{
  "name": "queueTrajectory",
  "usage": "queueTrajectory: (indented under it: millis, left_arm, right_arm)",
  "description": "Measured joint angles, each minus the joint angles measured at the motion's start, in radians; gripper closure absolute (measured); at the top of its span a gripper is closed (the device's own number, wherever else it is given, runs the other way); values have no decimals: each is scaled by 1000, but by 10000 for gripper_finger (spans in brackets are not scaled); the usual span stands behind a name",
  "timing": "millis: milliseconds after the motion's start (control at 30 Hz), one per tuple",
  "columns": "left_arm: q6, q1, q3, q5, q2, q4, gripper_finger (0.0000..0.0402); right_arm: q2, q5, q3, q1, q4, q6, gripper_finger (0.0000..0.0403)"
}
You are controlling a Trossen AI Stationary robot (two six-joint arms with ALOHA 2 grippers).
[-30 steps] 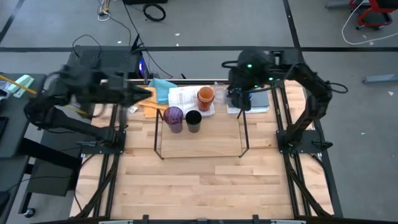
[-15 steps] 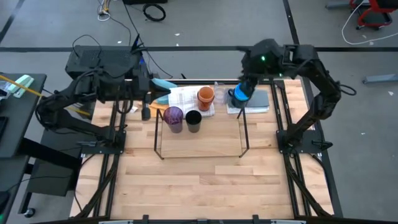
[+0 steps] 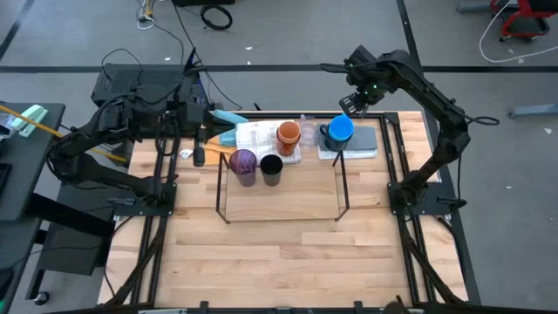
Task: Stack small to large cups/mugs on shelf
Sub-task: Put the blue mug on the shelf
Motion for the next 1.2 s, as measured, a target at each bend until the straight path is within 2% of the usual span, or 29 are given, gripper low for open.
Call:
queueTrajectory:
  millis: [300,533,767,933,1200]
  left_arm:
    - [-26,0,0,0,3,1,369]
    - [-27,0,0,0,3,0,378]
    - [-27,0,0,0,3,0,370]
    - [-28,0,0,0,3,1,367]
    - [-28,0,0,0,3,1,378]
  right_arm:
    - [-1,-104,-124,-48,98,34,252]
    - [0,-120,-192,-49,175,57,252]
    - [0,-162,-237,-52,279,67,252]
    - [0,-152,-237,-57,339,107,252]
    - [31,-123,-237,-72,340,168,252]
